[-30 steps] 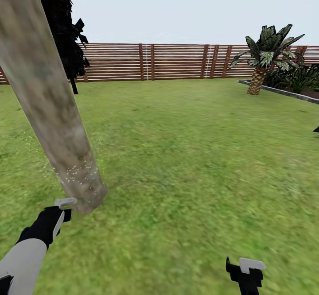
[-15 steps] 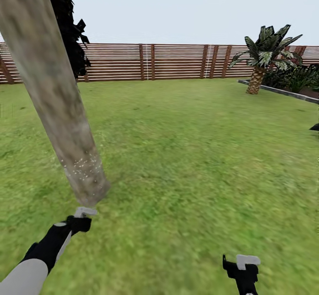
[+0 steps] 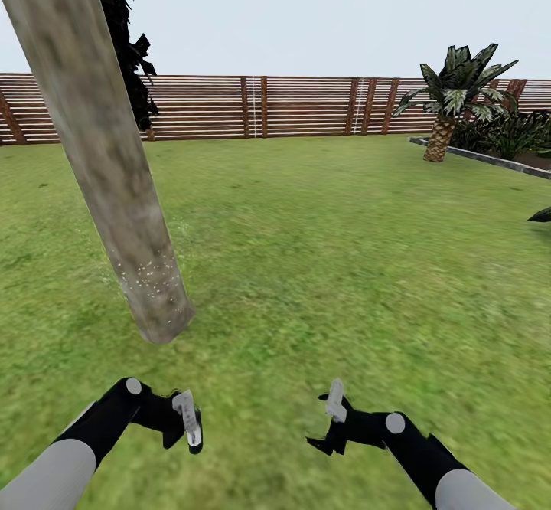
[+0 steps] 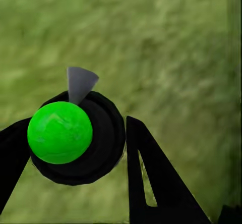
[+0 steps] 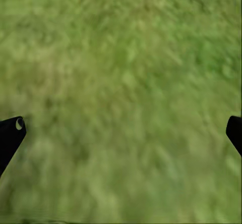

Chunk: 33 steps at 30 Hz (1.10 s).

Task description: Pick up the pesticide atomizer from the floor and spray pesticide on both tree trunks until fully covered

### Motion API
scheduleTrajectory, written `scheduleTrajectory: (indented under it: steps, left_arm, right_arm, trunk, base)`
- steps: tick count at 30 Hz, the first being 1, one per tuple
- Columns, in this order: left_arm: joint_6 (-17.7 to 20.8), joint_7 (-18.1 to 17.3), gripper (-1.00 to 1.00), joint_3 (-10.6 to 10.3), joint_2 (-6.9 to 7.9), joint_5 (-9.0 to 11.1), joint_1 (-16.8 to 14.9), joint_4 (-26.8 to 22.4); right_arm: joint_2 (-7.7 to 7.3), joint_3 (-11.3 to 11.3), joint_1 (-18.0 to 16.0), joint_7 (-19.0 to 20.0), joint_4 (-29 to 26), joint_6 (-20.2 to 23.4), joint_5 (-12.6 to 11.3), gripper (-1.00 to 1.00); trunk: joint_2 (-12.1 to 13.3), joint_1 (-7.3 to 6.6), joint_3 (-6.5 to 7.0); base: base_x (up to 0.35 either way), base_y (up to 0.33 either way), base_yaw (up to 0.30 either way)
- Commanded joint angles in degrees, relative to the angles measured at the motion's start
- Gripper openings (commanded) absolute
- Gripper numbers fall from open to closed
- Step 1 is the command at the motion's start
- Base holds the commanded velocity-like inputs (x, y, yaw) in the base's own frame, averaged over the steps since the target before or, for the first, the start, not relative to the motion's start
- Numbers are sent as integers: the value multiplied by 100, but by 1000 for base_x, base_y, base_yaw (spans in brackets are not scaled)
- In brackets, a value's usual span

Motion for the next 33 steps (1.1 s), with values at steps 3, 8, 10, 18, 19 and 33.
scheduleTrajectory:
  steps: [3,8,10,18,19,33]
  left_arm:
    - [18,-146,-100,-35,7,-142,-3,-15]
    - [11,-182,-100,-50,-88,-430,6,33]
    - [13,-181,-100,-163,-237,-572,19,58]
    - [44,-129,-100,-388,-728,-836,23,78]
    - [45,-134,-100,-387,-766,-843,23,75]
    - [52,-112,-100,-386,-1367,-1138,17,63]
  right_arm:
    - [-4,9,-6,327,-77,-38,75,100]
    - [37,23,-6,425,-101,-40,76,-100]
    - [50,25,-6,538,-103,-43,75,-100]
    - [216,41,-7,1060,-495,-39,77,-100]
    - [291,42,-7,1061,-499,-40,80,-100]
    - [454,36,-7,1063,-750,-39,74,-100]
  trunk:
    - [-2,-1,-5]
    - [-2,-1,-5]
    - [-2,-1,-5]
    - [-2,-1,-5]
    - [-2,-1,-5]
    - [-2,-1,-5]
  base:
    - [-1,0,0]
    - [0,0,0]
    - [0,0,0]
    - [0,0,0]
    - [0,0,0]
    - [0,0,0]
